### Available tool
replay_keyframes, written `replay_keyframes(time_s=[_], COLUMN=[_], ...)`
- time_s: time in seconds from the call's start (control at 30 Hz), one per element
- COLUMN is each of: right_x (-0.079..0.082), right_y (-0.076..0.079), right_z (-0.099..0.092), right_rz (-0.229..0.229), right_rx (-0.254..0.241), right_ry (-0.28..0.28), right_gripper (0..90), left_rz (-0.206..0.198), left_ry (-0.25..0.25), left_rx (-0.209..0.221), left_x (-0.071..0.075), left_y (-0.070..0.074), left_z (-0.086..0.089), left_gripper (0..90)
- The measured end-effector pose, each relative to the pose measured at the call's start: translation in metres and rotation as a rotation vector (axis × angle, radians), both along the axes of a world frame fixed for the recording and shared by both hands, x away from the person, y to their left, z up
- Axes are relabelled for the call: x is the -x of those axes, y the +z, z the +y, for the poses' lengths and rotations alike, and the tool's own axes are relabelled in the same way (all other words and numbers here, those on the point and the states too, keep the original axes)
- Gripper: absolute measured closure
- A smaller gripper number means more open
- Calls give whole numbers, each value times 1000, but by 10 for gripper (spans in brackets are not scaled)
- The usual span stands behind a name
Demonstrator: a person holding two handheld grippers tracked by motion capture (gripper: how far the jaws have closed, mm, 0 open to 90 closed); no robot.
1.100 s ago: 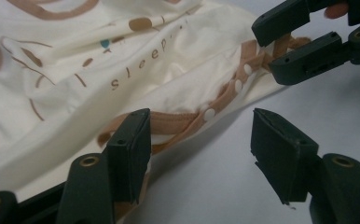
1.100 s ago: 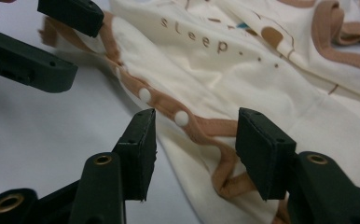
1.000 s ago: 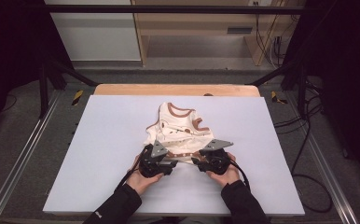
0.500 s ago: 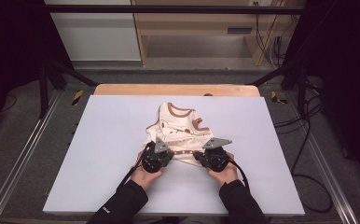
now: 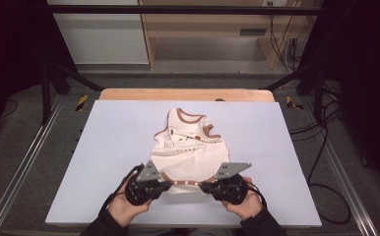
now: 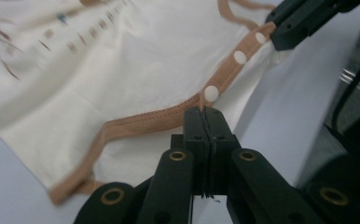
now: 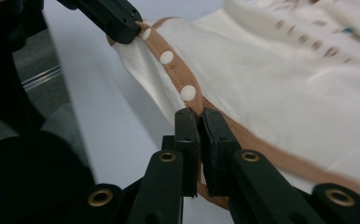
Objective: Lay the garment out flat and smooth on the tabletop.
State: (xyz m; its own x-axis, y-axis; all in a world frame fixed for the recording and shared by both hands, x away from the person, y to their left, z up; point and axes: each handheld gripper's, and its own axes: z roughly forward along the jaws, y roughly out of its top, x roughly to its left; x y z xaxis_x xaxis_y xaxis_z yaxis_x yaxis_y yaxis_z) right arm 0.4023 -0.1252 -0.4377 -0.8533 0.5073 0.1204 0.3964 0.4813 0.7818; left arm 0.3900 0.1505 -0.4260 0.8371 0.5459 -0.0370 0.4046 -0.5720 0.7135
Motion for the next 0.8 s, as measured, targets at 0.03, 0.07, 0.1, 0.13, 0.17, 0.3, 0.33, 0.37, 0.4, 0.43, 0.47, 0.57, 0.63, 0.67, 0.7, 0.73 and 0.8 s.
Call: replay_keyframes(time_s=[0.03, 0.07, 0.1, 0.13, 0.17, 0.3, 0.33, 0.37, 0.4, 0.43, 0.47, 0.57, 0.63, 0.67, 0.7, 0.73, 0.8], right_x=[5, 9, 13, 14, 14, 6, 4, 2, -2, -5, -9, -20, -25, -27, -28, -29, -32], right_y=[-4, -9, -13, -16, -18, -15, -15, -16, -18, -21, -24, -41, -51, -54, -56, -57, -57], right_z=[1, 2, 3, 3, 2, -12, -18, -24, -30, -37, -44, -59, -63, -63, -63, -62, -62], right_rz=[19, 31, 46, 53, 53, 21, 6, -18, -38, -48, -62, -42, -23, -19, -27, -29, -31], right_rx=[7, 15, 27, 26, 14, -49, -58, -60, -56, -49, -35, -17, 15, 33, 45, 49, 36], right_ry=[-1, -1, -3, -5, -10, -96, -128, -171, -220, -268, -318, -397, -417, -418, -424, -428, -439], right_gripper=[827, 802, 777, 740, 694, 518, 477, 423, 389, 375, 349, 340, 378, 388, 396, 417, 454], left_rz=[11, 19, 29, 35, 29, -42, -65, -73, -68, -62, -60, -32, -38, -35, -38, -47, -59], left_ry=[-2, -5, -6, -9, -4, 104, 143, 182, 213, 250, 287, 369, 395, 402, 405, 409, 411], left_rx=[-10, -8, 0, 6, 16, 70, 72, 74, 85, 89, 85, 88, 68, 64, 50, 38, 30], left_x=[6, 11, 15, 17, 18, 7, 3, -2, -7, -13, -18, -30, -34, -35, -35, -35, -35], left_y=[-5, -11, -16, -20, -23, -20, -20, -22, -25, -29, -33, -49, -56, -58, -60, -60, -61], left_z=[-1, -1, -1, 0, 1, 17, 23, 29, 37, 43, 50, 61, 62, 61, 60, 59, 58], left_gripper=[891, 889, 887, 882, 863, 586, 496, 407, 379, 354, 309, 289, 312, 327, 349, 380, 443])
